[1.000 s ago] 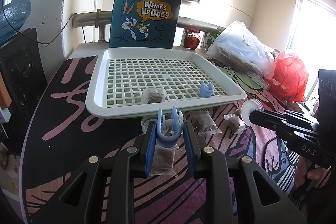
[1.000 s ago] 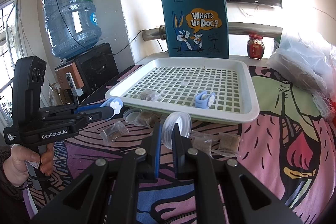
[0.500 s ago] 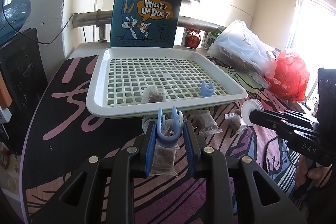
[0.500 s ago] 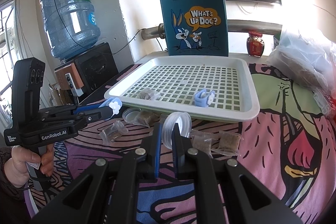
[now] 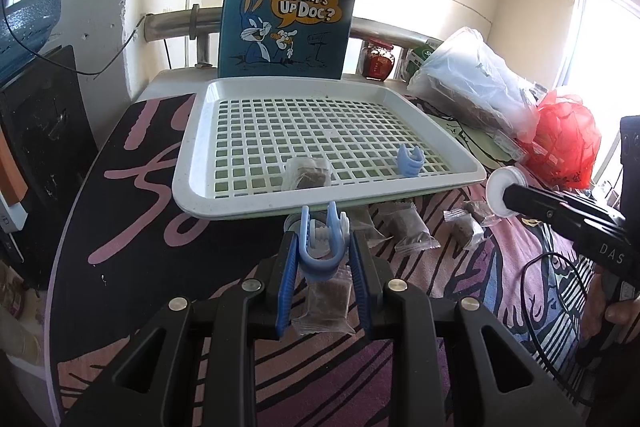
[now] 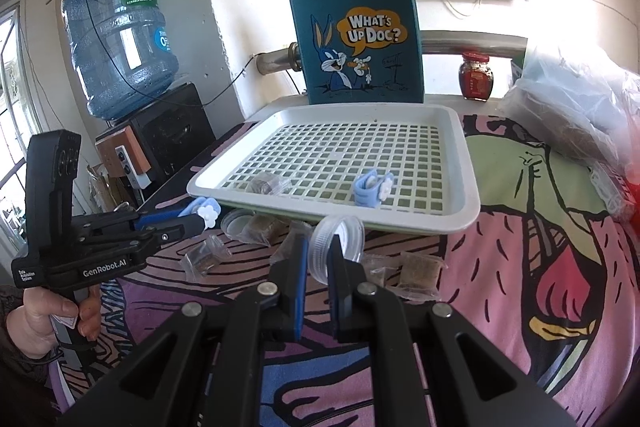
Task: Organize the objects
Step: 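Move both grippers over the tray and release the lid and clip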
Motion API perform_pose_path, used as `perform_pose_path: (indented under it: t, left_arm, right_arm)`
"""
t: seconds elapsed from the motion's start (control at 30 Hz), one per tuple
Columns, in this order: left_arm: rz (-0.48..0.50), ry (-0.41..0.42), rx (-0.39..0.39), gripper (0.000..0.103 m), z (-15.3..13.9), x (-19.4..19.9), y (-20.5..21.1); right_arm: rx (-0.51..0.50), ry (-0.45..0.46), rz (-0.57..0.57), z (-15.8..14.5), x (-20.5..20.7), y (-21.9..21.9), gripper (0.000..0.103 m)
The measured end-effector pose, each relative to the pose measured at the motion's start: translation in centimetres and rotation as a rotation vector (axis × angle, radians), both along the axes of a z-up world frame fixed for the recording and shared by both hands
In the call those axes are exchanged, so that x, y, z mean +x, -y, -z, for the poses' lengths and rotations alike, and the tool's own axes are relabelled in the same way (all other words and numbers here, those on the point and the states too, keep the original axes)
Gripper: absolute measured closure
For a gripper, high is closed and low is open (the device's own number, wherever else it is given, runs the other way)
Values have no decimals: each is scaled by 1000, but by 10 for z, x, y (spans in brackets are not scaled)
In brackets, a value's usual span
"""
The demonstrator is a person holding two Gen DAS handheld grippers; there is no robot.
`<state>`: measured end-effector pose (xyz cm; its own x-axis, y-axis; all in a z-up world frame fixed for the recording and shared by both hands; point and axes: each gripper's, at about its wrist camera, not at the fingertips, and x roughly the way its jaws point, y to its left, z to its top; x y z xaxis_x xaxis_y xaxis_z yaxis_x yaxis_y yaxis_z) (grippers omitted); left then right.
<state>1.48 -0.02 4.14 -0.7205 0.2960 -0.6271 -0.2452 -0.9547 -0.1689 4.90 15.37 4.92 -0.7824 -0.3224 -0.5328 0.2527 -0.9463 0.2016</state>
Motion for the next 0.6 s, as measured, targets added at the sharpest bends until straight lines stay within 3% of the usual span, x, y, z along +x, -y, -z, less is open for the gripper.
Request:
perform_pose_path:
  t: [0.17,0.3,0.47,0.6]
  left_arm:
    - [-16,-83,-57,79,-34,-14,16]
    - [-62,-58,-46,79,-44,-49,37]
    - [-70,49,-63,79,-18,-87,31]
    - [-55,95,-80,79,4,-98,17]
  right_arm:
    - [40,-89,31,-41,-5,-16,94]
    - [48,-99,39,-57,-29,-26,94]
    - [46,-1,59,-41,-76,-36,94]
    - [112,118,60,-9,-106,-30,94]
